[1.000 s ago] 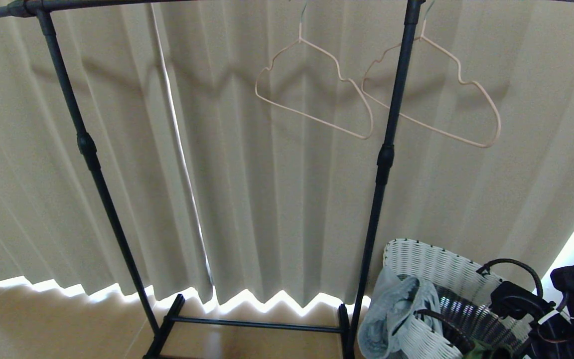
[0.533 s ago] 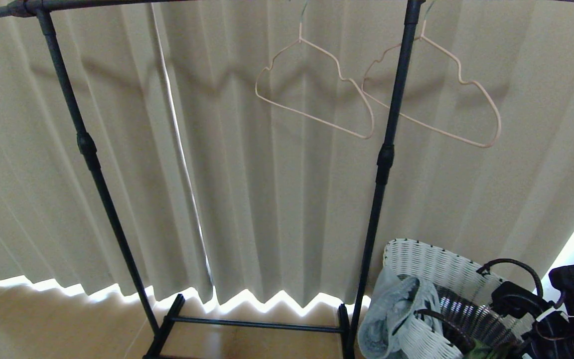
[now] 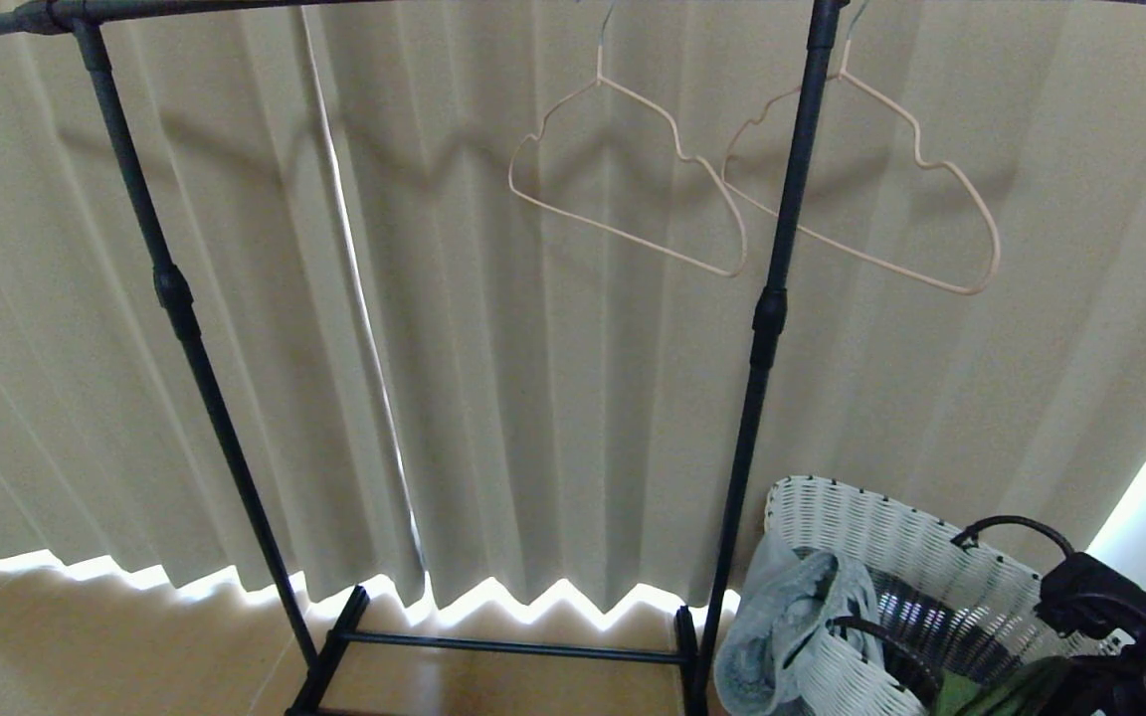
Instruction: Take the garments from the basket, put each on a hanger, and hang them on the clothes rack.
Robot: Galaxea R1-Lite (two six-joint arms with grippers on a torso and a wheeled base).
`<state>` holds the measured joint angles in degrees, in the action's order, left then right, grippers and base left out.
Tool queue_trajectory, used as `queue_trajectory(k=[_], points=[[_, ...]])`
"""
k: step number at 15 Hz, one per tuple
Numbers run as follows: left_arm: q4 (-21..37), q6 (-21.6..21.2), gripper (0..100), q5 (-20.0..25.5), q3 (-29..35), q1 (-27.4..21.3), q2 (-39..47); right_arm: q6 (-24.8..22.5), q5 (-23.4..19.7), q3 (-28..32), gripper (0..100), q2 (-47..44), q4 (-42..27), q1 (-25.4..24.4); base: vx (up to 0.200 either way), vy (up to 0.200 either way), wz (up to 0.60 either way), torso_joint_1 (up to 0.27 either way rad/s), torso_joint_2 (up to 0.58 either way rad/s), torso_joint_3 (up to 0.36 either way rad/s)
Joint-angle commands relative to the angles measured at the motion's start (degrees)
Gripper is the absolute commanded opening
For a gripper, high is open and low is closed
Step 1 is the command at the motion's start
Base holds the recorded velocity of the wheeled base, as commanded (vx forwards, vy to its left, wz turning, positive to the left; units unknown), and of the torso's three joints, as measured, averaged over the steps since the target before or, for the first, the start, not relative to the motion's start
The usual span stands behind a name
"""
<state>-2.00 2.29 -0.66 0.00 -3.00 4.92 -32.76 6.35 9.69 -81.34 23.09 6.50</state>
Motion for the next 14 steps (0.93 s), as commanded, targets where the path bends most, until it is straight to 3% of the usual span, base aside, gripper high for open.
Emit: queue_trajectory(k=[1,3,6,12,14], points=[[0.0,0.0,100,0.0,0.0,0.0,0.0,1.0,-0.1,-1.3,0,14.8,-0.1,0.1,0.0,0.0,0.0,0.0,0.0,0.0],[0.0,0.0,100,0.0,0.0,0.0,0.0,1.5,-0.3,-1.5,0,19.5,-0.1,0.0,-0.1,0.0,0.0,-0.004,0.0,0.001],[0.0,0.0,100,0.0,0.0,0.0,0.0,2.3,-4.2,-1.4,0,21.7,0.1,0.1,-0.2,0.0,0.0,0.004,0.0,-0.001],[0.0,0.0,100,0.0,0.0,0.0,0.1,2.5,-4.7,-1.3,0,23.1,0.3,0.0,-0.2,0.0,0.0,0.002,0.0,0.002],[0.0,0.0,100,0.0,0.0,0.0,0.1,2.5,-4.7,-1.3,0,23.1,0.3,0.0,0.0,0.0,0.0,0.0,0.0,0.0]])
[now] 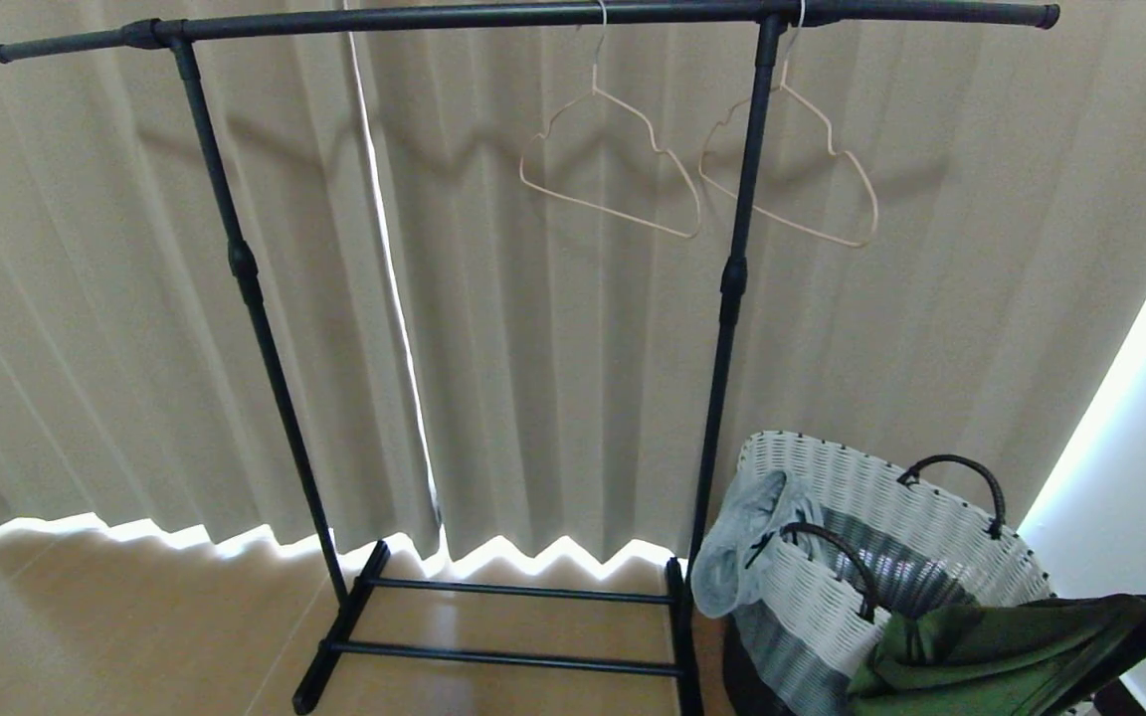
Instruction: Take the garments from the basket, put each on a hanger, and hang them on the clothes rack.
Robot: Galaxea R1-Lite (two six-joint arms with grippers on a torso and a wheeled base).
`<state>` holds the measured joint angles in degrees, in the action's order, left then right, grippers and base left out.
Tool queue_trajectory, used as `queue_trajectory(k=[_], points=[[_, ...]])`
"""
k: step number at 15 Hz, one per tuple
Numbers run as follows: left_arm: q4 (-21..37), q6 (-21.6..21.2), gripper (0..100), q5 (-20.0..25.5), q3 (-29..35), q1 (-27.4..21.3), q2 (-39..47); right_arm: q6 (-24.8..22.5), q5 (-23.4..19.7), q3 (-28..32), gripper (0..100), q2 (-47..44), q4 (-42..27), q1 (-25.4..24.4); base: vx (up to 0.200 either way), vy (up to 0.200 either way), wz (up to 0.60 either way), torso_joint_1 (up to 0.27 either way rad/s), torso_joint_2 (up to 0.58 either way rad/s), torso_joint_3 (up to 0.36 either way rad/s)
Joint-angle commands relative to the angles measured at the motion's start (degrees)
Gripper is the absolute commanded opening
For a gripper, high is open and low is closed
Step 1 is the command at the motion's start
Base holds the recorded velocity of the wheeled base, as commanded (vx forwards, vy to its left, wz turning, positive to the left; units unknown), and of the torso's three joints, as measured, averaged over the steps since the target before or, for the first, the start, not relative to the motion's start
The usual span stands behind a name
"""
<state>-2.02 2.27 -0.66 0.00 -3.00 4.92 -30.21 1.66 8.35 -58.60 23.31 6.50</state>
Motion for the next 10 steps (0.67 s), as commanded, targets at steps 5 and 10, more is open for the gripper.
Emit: queue_trajectory(k=[5,10], points=[[0.0,0.0,100,0.0,0.0,0.0,0.1,0.0,0.0,0.0,0,0.3,0.1,-0.2,0.0,0.04,0.0,0.0,0.0,0.0],[0.0,0.0,100,-0.1,0.0,0.0,0.1,0.0,0.0,0.0,0,0.3,0.0,-0.4,0.0,0.2,0.0,0.002,0.0,0.002]])
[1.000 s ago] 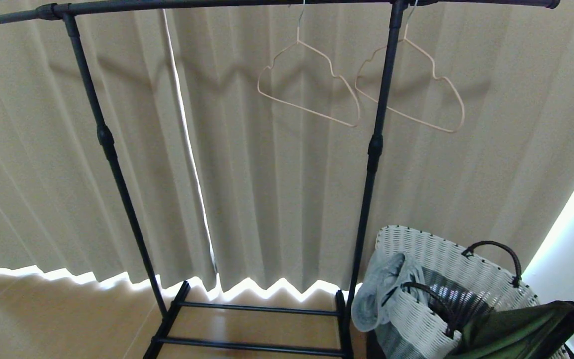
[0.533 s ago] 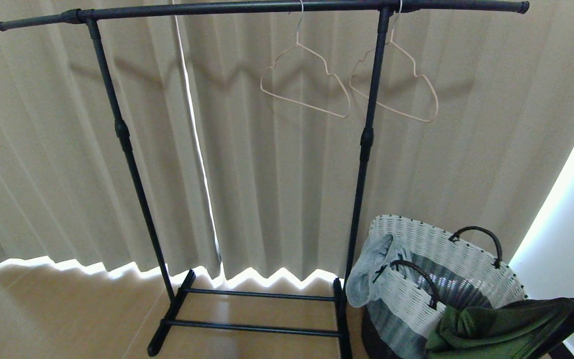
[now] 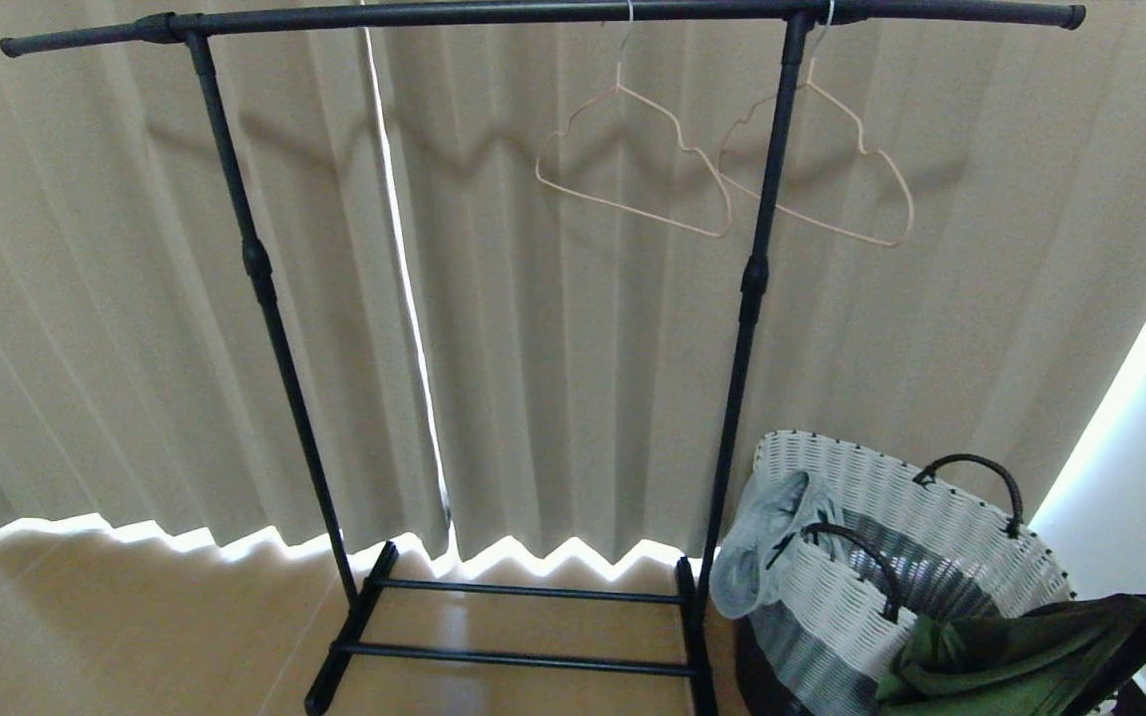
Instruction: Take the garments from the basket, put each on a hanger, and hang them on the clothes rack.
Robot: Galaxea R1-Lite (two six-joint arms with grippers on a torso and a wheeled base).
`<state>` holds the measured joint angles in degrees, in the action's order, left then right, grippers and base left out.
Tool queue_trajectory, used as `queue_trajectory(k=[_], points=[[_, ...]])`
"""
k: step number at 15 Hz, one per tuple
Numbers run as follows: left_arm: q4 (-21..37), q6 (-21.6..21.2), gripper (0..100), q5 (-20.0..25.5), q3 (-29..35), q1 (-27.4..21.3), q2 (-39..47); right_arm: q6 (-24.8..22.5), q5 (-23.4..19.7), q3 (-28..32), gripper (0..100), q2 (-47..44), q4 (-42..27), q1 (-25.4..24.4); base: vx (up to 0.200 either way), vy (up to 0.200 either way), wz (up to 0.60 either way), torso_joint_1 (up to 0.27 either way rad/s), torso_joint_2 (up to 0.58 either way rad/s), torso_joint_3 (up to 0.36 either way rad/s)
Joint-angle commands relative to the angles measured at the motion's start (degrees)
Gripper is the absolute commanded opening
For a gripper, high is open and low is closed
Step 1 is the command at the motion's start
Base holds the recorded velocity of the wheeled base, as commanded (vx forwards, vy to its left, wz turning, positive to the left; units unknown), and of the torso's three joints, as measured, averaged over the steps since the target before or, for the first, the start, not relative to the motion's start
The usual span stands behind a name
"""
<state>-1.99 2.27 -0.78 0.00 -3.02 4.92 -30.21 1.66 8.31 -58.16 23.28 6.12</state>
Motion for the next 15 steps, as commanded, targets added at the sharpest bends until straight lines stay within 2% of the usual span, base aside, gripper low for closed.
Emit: queue_trajectory(k=[1,2,7,10,11,12,13,14,15], points=[[0.0,0.0,100,0.0,0.0,0.0,0.1,0.0,0.0,0.1,0,-0.2,-0.1,-0.1,0.0,0.2,0.0,0.002,0.01,-0.002],[0.0,0.0,100,0.0,0.0,0.0,0.1,0.0,-0.7,0.1,0,-0.2,-0.2,-0.1,0.0,0.2,0.0,0.002,0.0,-0.002],[-0.1,0.2,100,0.0,0.0,0.0,0.1,0.0,-3.4,1.7,0,-0.2,0.2,-0.1,0.0,0.0,0.0,0.0,0.0,0.0],[0.0,-1.0,100,-0.2,0.0,0.1,0.2,0.0,-8.2,4.2,0,-0.3,-0.4,-0.1,0.0,0.0,0.0,0.0,0.0,0.0],[-0.3,-3.7,100,-0.1,0.0,0.0,0.2,0.0,-10.9,5.6,0,-0.7,-0.4,-1.4,0.0,0.0,0.0,0.0,0.0,0.0],[-0.9,-4.6,100,0.0,0.0,0.0,0.2,0.0,-11.6,6.2,0,-0.9,-0.4,-2.5,0.0,0.0,0.0,0.0,0.0,0.0],[-4.0,-4.8,100,1.2,0.0,0.0,0.1,0.2,-11.9,6.8,0,-0.9,-0.4,-4.3,0.0,0.0,0.0,0.0,0.0,0.0],[-6.5,-4.6,100,3.9,0.1,0.0,0.1,3.8,-11.9,7.9,0,-1.0,-0.5,-8.8,0.0,0.0,0.0,0.0,0.0,0.0],[-7.5,-4.5,100,7.8,3.3,0.0,0.1,6.8,-11.9,9.0,0,-1.0,-0.7,-13.0,0.0,0.0,0.0,0.0,0.0,0.0]])
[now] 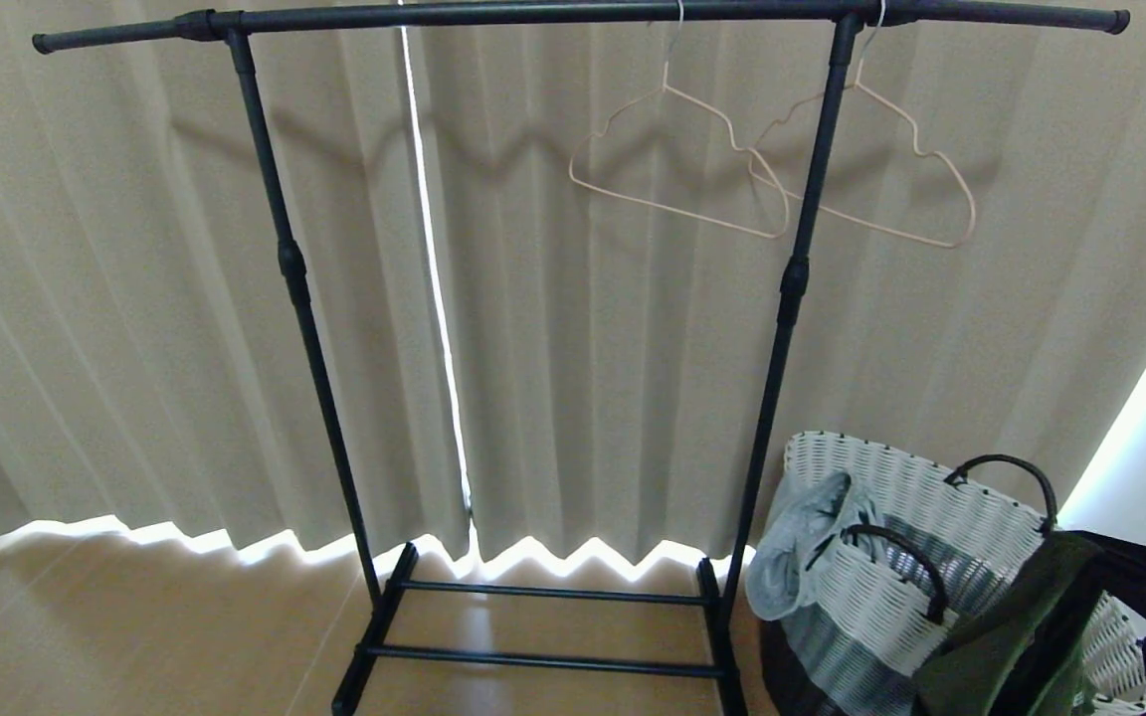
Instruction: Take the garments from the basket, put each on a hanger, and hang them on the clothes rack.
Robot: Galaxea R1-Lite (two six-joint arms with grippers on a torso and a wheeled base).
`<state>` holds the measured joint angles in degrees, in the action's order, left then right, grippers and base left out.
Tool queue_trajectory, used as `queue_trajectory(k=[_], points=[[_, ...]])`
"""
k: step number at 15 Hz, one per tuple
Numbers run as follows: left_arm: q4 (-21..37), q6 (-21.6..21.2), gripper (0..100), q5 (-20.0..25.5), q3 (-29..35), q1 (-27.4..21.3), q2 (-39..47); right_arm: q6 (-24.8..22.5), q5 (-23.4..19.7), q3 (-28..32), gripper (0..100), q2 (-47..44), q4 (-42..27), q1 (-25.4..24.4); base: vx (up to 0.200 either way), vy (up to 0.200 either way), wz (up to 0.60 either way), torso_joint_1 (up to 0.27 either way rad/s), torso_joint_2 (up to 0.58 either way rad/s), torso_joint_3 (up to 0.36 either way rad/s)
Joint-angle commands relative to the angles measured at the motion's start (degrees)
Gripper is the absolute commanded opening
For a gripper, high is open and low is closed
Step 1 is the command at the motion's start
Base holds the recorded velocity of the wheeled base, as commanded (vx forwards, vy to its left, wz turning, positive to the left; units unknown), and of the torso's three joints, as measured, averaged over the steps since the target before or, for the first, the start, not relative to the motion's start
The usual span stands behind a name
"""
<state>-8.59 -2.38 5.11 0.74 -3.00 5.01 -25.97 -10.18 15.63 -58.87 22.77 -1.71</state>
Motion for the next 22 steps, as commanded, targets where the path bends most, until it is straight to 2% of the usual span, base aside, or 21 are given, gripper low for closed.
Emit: queue_trajectory(k=[1,2,5,6,8,10,12,14,15,18,21,22], points=[[-0.3,0.2,100,4.1,5.1,-0.1,0.0,4.3,0.0,2.6,0,-0.6,-0.4,-7.7,0.0,0.0,0.0,0.0,0.0,0.0],[1.7,0.2,100,6.8,8.3,-0.3,0.4,6.1,0.0,3.9,0,-1.4,-0.6,-9.8,0.0,0.0,0.0,0.0,0.0,0.0],[8.8,0.2,100,14.1,16.9,-0.7,4.5,7.3,-0.1,7.2,0,-3.6,-0.6,-11.8,0.0,0.0,0.0,0.0,0.0,0.0],[9.7,0.2,100,17.0,20.2,-0.7,10.8,7.9,-0.1,8.5,0,-4.8,-0.4,-13.3,0.0,0.0,0.0,0.0,0.0,0.0],[9.2,-0.1,100,19.3,24.0,-0.8,22.5,10.1,-0.1,10.8,0,-5.9,-0.4,-16.0,0.0,0.0,0.0,0.0,0.0,0.0],[4.4,0.3,100,19.3,27.3,-3.0,35.2,13.3,-0.1,14.2,0,-7.3,-0.5,-19.5,0.0,0.0,0.0,0.0,0.0,0.0],[-3.8,0.5,100,18.8,28.8,-9.4,45.4,13.9,-0.1,17.3,0,-9.5,-0.4,-21.1,0.0,0.0,0.0,0.0,0.0,0.0],[-6.4,0.5,100,15.9,31.1,-17.0,52.7,14.0,-0.1,19.2,0,-10.8,0.2,-21.9,0.0,0.0,0.0,0.0,0.0,0.0],[-7.2,1.0,100,11.8,33.3,-23.0,57.9,14.0,-0.1,19.9,0,-11.0,0.3,-21.9,0.0,0.0,0.0,0.0,0.0,0.0],[-13.3,4.6,100,2.5,38.2,-36.5,71.2,14.1,-0.1,21.3,0,-10.8,0.3,-21.9,0.0,0.0,0.0,0.0,0.0,0.0],[-16.3,6.1,100,-3.5,41.9,-45.4,80.6,18.3,-0.1,23.0,0,-10.4,0.2,-21.9,0.0,0.0,0.0,0.0,0.0,0.0],[-17.8,8.8,100,-5.9,43.9,-49.8,84.2,19.6,-0.1,24.6,0,-10.1,-0.4,-21.9,0.0,0.0,0.0,0.0,0.0,0.0]])
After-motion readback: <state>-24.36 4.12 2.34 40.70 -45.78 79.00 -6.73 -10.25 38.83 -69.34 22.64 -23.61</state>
